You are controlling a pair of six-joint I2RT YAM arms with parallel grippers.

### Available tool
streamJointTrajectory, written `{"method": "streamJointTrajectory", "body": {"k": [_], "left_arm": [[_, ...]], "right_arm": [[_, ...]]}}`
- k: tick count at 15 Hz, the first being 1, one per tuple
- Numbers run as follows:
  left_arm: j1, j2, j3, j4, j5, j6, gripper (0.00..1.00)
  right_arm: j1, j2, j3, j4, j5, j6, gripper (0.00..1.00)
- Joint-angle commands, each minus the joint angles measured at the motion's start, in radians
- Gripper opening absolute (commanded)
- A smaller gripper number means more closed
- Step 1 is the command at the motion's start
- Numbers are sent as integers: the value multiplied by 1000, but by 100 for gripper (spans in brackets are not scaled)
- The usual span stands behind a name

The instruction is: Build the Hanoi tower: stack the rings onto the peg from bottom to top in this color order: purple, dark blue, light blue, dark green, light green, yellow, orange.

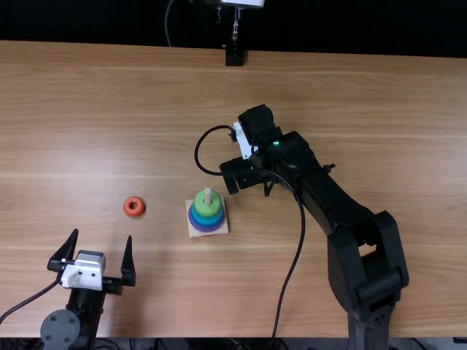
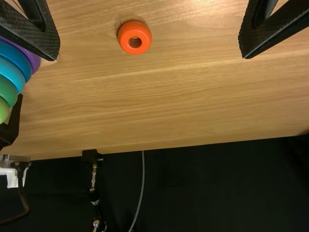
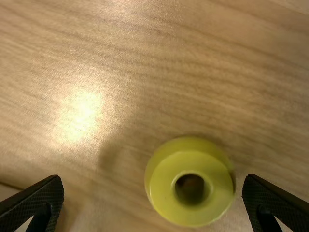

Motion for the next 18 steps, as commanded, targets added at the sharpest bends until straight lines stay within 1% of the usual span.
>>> {"method": "streamJointTrajectory", "body": {"k": [1,3,8,9,10,11,12,13,18], "left_arm": [[15,-15,-12,-29,-1,3,100],[15,-15,-12,-29,-1,3,100],[15,-15,-12,-29,-1,3,100],[15,-15,-12,-29,-1,3,100],[15,-15,-12,-29,-1,3,100],[15,-15,-12,-29,-1,3,100],[15,-15,-12,-29,-1,3,100],[15,-15,-12,-29,-1,3,100],[15,-15,-12,-29,-1,3,100]], "right_arm": [[10,32,29,-20,5,7,100],[32,44,57,-36,5,7,100],[33,64,63,-51,6,7,100],[33,66,60,-49,8,7,89],[33,69,53,-47,8,9,63],[33,69,50,-45,8,9,34],[33,69,49,-45,8,9,9],[33,69,49,-45,8,9,0],[24,67,63,-40,8,9,0]]}}
